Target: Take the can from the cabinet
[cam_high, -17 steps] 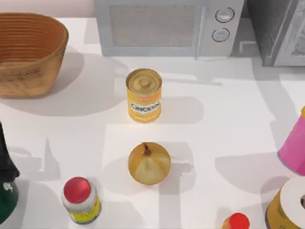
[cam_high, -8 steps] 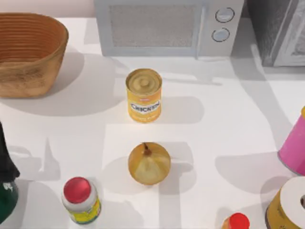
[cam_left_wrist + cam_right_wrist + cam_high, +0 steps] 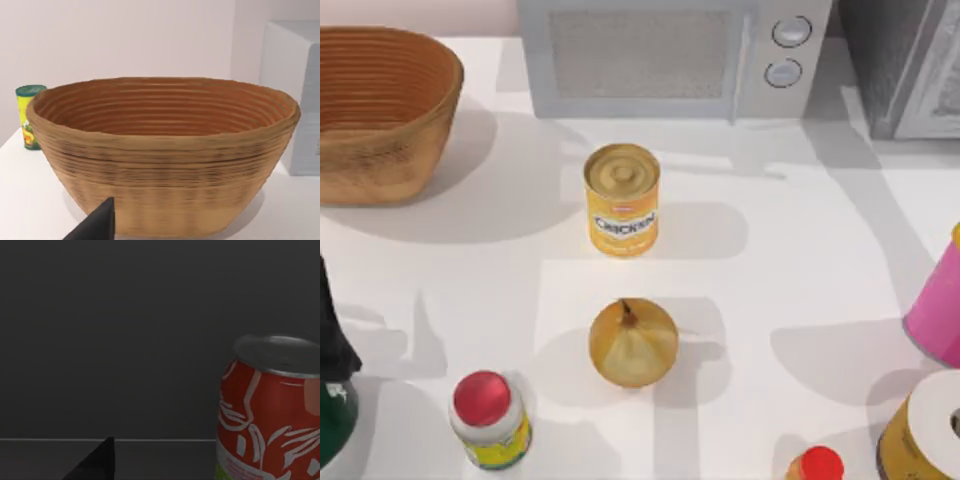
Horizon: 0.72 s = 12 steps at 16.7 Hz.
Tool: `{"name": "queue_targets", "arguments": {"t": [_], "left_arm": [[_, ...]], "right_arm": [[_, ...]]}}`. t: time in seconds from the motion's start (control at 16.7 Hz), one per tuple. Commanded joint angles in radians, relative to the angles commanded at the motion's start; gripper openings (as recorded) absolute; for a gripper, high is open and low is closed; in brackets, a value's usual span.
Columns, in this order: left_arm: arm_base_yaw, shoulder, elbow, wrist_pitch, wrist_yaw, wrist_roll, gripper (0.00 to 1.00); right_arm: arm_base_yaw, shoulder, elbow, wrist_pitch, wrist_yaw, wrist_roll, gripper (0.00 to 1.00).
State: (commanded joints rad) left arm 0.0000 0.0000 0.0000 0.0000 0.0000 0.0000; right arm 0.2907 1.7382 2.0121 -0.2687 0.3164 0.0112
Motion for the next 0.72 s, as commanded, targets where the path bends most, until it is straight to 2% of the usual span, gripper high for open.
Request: {"name": "queue_targets", "arguments": {"t": [0.3,0.54,0.72], "left_arm": [[0.000,0.000,0.000,0.000,0.000,0.000,1.00],[0.000,0.000,0.000,0.000,0.000,0.000,1.00],[0.000,0.000,0.000,0.000,0.000,0.000,1.00]], "right_arm": [[-0.024,0.108,0.130,-0.021,-0.022,0.000,1.00],[-0.025,0.114,0.137,-0.022,-0.023,0.000,1.00],[-0.025,0.114,0.137,-0.022,-0.023,0.000,0.77]]}}
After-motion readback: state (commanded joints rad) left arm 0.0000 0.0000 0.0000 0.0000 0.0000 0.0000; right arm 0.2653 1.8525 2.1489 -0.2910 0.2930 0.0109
